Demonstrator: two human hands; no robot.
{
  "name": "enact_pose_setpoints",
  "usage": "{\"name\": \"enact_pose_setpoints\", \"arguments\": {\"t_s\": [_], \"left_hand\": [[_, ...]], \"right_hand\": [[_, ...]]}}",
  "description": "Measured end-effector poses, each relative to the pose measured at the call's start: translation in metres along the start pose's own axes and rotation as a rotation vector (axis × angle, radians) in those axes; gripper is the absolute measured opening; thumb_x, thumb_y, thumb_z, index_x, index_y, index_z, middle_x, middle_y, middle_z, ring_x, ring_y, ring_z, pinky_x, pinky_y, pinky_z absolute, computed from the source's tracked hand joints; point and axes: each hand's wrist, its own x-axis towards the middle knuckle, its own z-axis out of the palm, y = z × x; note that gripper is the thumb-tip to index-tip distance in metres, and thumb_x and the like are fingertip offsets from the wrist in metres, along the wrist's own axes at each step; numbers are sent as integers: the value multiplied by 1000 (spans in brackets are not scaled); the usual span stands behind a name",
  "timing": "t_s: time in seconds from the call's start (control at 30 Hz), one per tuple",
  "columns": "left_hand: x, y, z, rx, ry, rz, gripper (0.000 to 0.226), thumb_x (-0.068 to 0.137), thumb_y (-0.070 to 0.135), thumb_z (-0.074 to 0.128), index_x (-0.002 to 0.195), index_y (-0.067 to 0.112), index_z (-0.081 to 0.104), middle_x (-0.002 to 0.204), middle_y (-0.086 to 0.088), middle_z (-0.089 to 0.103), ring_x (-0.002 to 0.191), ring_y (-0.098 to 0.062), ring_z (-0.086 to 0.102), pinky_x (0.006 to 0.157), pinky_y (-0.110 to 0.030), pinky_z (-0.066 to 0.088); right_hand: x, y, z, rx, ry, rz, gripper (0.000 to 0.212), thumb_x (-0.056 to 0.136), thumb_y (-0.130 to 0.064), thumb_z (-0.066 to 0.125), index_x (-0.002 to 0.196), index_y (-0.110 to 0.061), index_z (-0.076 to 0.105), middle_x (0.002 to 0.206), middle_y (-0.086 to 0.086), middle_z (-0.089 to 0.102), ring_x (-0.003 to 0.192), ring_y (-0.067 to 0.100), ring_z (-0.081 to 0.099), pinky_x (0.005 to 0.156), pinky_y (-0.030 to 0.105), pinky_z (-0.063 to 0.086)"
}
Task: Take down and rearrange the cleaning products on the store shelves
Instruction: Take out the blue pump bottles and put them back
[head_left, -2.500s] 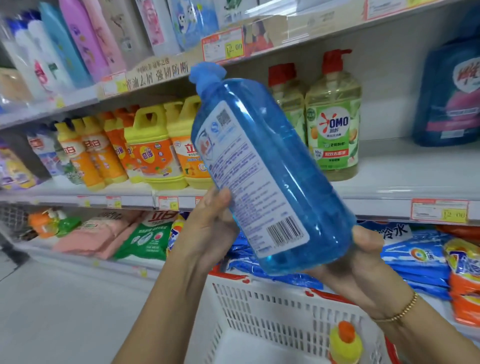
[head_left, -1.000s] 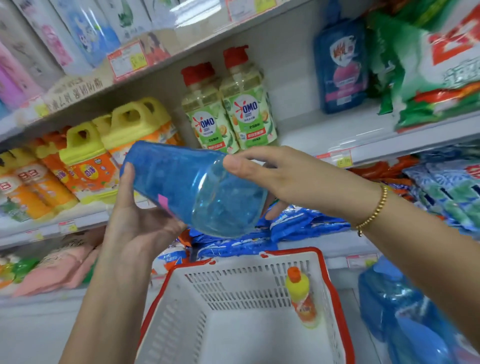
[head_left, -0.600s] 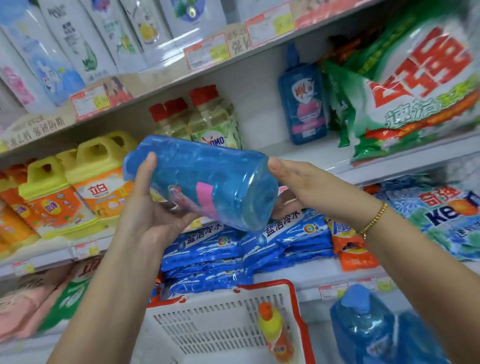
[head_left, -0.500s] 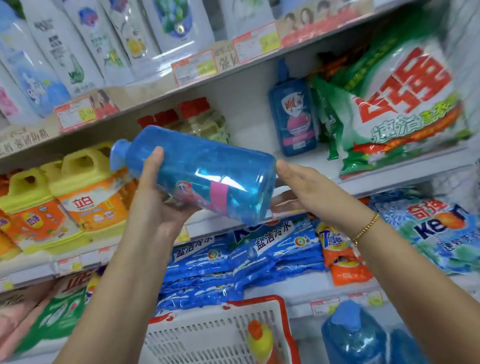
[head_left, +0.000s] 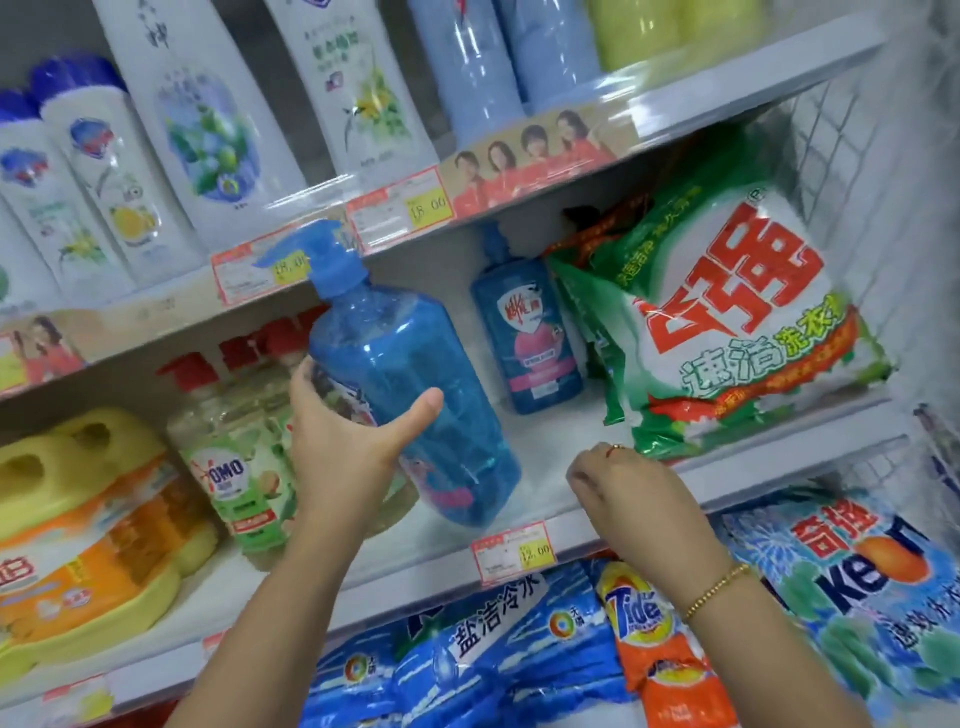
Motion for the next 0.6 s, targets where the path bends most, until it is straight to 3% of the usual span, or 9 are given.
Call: {"name": "enact_pose_setpoints", "arguments": {"t_s": [0.07,0.17,0.33,0.4,0.47,0.53,0.6], "left_hand": [[10,0,9,23,-76,68,109,52,40,85,143,19,30,135,10,46,121,-5,48,99,-17,39],[16,-2,24,93,-229,172,107,55,29,89,142,19,28,131,15,42,110,13,40,81,10,28],[28,-16,40,145,-274,237,106,54,29,90,140,18,28,126,20,41,105,19,39,82,12,24],[36,-23,47,178,-271,240,98,56,27,90,134,22,30,117,29,39,97,28,40,79,13,23],[46,-29,54,183,-239,206,88,60,27,89,127,26,32,111,32,40,93,28,44,81,10,29],[58,-36,61,169,-194,113,76,63,29,88,119,26,36,106,24,51,99,7,57,91,-13,46],[73,-48,70,174,-139,13,77,59,38,89,117,20,41,109,14,57,104,-14,61,93,-33,50]], "right_hand": [[0,7,12,-4,88,-18,15,84,-21,53,75,-18,64,70,-2,60,64,19,60,52,26,41],[3,10,19,-21,147,-40,27,84,-36,46,68,-23,63,65,-7,57,61,14,53,59,26,44],[7,12,20,-13,139,-50,38,86,-48,37,68,-23,60,66,-6,55,65,16,53,61,29,44],[8,14,19,-26,158,-64,38,85,-50,39,66,-23,59,65,-6,54,64,15,53,59,28,42],[12,13,10,-33,111,-84,39,86,-53,42,69,-23,60,68,-6,55,68,15,53,59,27,36],[15,13,0,-32,12,-75,41,90,-57,42,80,-21,60,80,-5,55,80,15,52,64,27,32],[18,17,-2,-47,-30,-64,44,91,-59,38,86,-21,59,87,-4,54,85,14,50,65,27,31]]}}
